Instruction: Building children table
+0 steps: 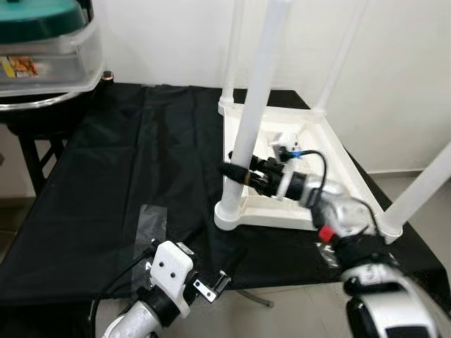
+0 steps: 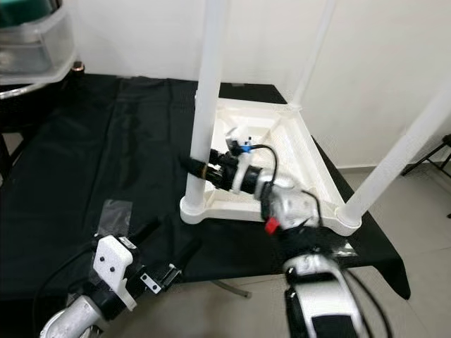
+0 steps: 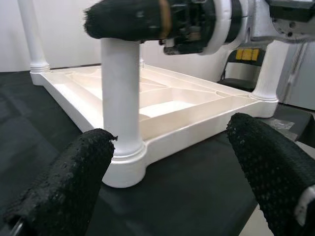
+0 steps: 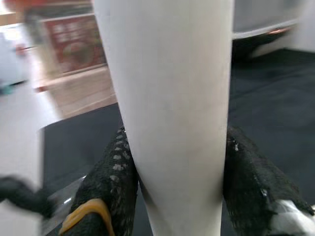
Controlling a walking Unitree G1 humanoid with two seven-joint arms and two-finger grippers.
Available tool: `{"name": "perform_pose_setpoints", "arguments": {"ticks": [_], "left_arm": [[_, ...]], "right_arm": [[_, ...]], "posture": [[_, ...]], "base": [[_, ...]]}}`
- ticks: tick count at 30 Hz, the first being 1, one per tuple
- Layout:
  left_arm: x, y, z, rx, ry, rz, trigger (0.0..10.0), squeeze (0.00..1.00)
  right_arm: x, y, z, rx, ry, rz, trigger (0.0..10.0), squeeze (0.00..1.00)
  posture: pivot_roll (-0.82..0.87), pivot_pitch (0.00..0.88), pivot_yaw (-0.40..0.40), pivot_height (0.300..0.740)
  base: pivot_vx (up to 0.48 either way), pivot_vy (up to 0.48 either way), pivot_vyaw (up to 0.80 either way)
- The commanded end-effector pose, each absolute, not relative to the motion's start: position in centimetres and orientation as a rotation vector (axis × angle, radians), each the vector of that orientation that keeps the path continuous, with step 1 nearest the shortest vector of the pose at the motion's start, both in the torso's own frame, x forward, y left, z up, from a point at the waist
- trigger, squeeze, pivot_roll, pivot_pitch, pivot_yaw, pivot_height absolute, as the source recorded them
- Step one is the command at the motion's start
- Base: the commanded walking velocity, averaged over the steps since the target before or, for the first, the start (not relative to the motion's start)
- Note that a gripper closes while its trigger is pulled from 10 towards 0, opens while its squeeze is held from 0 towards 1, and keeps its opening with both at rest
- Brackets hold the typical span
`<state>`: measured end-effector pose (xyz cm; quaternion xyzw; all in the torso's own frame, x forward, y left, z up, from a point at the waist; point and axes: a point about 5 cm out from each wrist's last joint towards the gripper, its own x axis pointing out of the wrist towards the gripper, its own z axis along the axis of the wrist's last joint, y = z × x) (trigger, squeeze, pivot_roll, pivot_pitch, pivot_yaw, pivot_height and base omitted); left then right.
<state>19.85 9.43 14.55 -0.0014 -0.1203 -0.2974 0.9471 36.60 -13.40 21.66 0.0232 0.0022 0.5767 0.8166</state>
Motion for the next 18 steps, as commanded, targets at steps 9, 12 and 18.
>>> {"name": "perform_pose_setpoints", "arguments": {"ticks": [9,12,18], "left_arm": [[19.6,9.4,14.2,-0.004,-0.225,-0.609,10.0,0.00],[19.6,9.4,14.3,-0.004,-0.226,-0.607,10.0,0.00],[19.6,9.3,14.2,-0.006,-0.225,-0.606,10.0,0.00]], "right_arm": [[37.6,-13.6,22.3,0.076,0.079,1.313,10.0,0.00],[38.5,-12.9,22.5,0.055,0.053,1.225,10.0,0.00],[39.3,-11.2,21.5,0.052,0.047,1.061,0.0,0.00]], "posture": [[0.13,0.045,-0.120,0.740],[0.12,0.049,-0.120,0.740],[0.12,0.052,-0.123,0.740]], "base": [[0.000,0.000,0.00],[0.000,0.000,0.00],[0.000,0.000,0.00]]}}
